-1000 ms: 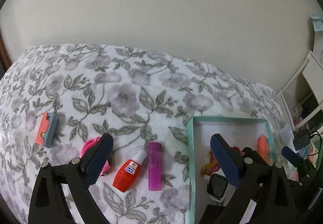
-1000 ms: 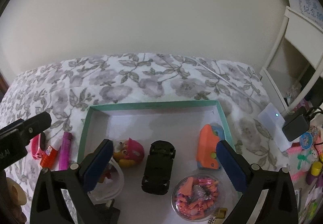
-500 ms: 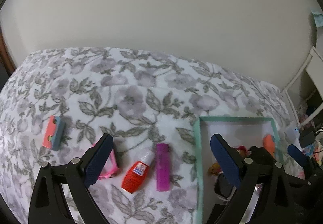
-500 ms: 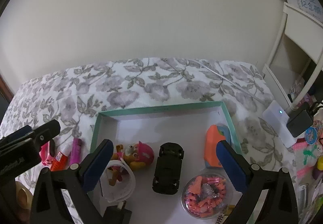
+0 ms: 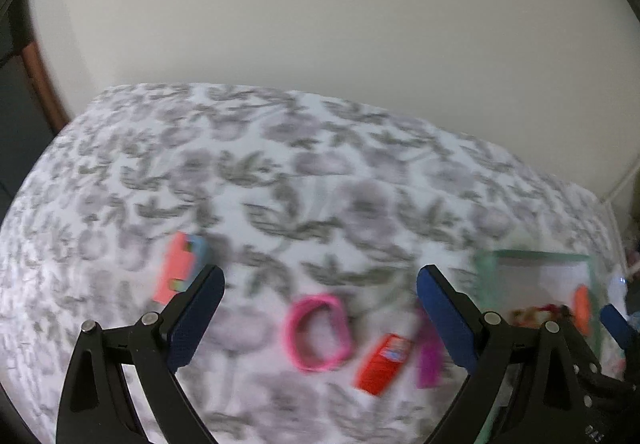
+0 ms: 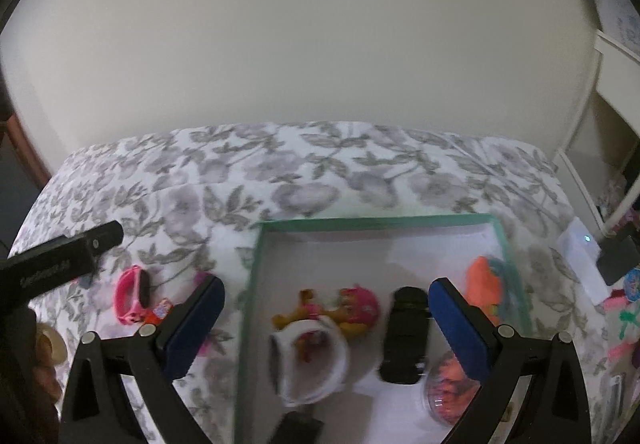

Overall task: Organize rigid objects
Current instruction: 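Move both grippers back toward the remaining toys on the bed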

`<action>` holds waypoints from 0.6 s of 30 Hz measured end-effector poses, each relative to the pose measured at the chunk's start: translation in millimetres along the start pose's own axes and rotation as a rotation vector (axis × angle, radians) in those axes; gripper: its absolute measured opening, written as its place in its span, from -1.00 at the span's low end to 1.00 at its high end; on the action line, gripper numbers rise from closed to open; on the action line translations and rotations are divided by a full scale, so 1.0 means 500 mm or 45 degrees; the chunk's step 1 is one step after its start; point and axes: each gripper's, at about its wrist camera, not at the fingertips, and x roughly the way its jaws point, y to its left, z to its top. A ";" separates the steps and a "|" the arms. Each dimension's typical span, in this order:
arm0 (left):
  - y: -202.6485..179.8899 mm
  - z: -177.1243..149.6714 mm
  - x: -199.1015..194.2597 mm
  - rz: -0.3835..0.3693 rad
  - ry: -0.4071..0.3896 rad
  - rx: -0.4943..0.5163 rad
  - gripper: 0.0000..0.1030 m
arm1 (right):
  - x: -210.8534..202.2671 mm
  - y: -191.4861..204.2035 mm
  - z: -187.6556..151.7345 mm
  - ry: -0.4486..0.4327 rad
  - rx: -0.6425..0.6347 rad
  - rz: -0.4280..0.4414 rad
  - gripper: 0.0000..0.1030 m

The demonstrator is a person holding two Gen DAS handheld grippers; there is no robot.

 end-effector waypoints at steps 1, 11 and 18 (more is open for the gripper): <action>0.022 0.004 -0.001 0.022 -0.004 -0.018 0.89 | 0.002 0.010 0.000 0.004 -0.009 0.011 1.00; 0.181 0.028 0.005 0.138 -0.014 -0.149 0.89 | 0.031 0.129 -0.011 0.077 -0.137 0.122 1.00; 0.263 0.029 0.014 0.145 0.002 -0.223 0.89 | 0.037 0.187 -0.014 0.062 -0.143 0.201 1.00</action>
